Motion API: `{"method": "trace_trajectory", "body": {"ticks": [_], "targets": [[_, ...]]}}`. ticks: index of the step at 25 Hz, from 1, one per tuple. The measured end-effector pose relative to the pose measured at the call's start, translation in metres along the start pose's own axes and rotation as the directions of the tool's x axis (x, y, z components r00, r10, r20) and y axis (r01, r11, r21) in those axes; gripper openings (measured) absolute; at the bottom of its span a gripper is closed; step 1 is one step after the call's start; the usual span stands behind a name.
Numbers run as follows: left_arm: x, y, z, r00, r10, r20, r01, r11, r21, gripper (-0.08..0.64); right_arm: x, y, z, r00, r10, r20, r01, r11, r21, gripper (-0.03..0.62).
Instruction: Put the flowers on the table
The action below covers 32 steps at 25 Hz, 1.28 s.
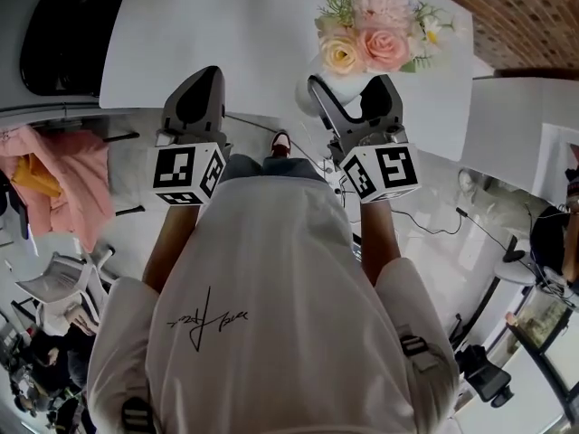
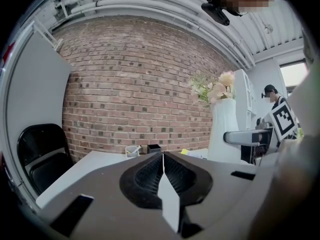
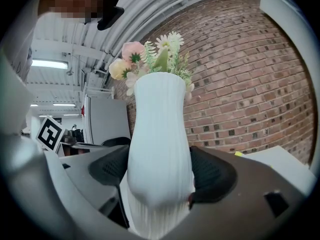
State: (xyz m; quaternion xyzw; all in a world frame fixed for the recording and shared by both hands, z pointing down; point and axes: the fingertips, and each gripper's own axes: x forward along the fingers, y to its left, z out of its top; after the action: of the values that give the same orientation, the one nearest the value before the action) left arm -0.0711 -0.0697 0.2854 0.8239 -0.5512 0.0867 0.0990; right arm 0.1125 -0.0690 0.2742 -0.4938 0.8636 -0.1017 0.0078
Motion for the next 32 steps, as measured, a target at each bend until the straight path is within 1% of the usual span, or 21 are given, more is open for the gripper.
{"method": "trace_trajectory", "body": {"ticks": [6, 9, 16, 20, 27, 30, 32], "targets": [[0.006, 0.005, -0.004, 0.999, 0.044, -0.005, -0.044, 0.999, -0.009, 0.011, 0.016, -0.013, -0.002, 1.0, 0.022, 0.002, -0.022, 1.0, -0.003, 0.405], [0.008, 0.009, -0.007, 0.999, 0.052, -0.015, -0.053, 0.998, -0.015, 0.011, 0.029, -0.014, -0.003, 0.999, 0.036, 0.002, -0.036, 0.999, -0.008, 0.405], [0.016, 0.005, -0.012, 0.999, 0.045, -0.024, -0.046, 0.999, -0.019, 0.011, 0.051, -0.022, -0.004, 0.999, 0.044, -0.005, -0.044, 0.999, 0.024, 0.405], [0.02, 0.008, -0.023, 0.998, 0.036, -0.051, -0.037, 0.999, -0.025, 0.011, 0.066, -0.017, -0.006, 0.999, 0.05, 0.003, -0.05, 0.998, 0.039, 0.405], [0.034, 0.011, -0.024, 0.998, 0.02, -0.066, -0.022, 0.999, -0.03, 0.011, 0.083, -0.02, -0.011, 0.998, 0.054, -0.007, -0.054, 0.998, 0.012, 0.405], [0.044, 0.018, -0.025, 0.997, 0.015, -0.073, -0.017, 0.999, -0.03, 0.011, 0.094, -0.023, -0.015, 0.998, 0.056, -0.009, -0.056, 0.998, -0.019, 0.405], [0.05, 0.024, -0.026, 0.997, 0.013, -0.078, -0.016, 0.999, -0.033, 0.011, 0.103, -0.023, -0.019, 0.998, 0.055, -0.014, -0.056, 0.998, -0.016, 0.405]]}}
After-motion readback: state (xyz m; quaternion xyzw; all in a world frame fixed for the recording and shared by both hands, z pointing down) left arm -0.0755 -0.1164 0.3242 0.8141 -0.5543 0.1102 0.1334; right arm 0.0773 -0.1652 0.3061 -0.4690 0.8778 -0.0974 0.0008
